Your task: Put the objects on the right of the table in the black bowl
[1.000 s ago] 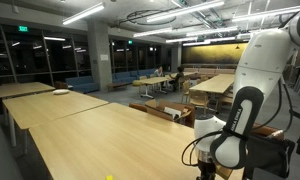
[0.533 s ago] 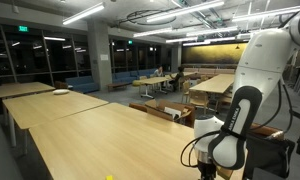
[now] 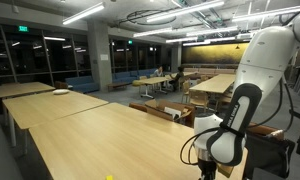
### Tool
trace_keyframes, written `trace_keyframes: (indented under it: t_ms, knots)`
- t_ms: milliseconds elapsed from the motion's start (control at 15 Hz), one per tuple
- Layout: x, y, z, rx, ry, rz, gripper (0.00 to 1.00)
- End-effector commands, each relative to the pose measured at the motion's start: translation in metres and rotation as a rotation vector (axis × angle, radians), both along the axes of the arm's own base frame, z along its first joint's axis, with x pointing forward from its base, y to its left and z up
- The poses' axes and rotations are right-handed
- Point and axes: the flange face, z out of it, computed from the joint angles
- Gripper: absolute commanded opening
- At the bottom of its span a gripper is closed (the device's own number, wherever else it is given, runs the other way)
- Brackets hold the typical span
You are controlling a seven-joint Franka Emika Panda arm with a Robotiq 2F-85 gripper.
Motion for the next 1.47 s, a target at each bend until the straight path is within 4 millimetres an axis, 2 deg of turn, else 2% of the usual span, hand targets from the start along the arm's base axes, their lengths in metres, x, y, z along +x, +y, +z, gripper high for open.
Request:
trace_keyframes:
  t_ms: [0, 333, 533, 867, 1000, 1200, 1400]
  knots:
    - [0.013, 0.001, 0.032, -0.004, -0.059, 0.023, 0.24]
    - [0.025, 0.014, 0.082, -0.04, -0.16, 0.134, 0.24]
    - [0.035, 0.038, 0.1, -0.002, -0.191, 0.301, 0.24]
    - [0.052, 0.08, 0.112, 0.082, -0.209, 0.575, 0.24]
    - [0.054, 0.095, 0.115, 0.104, -0.188, 0.685, 0.24]
    - [0.051, 0.12, 0.111, 0.121, -0.136, 0.845, 0.24]
    - [0.038, 0.143, 0.099, 0.125, -0.084, 0.967, 0.24]
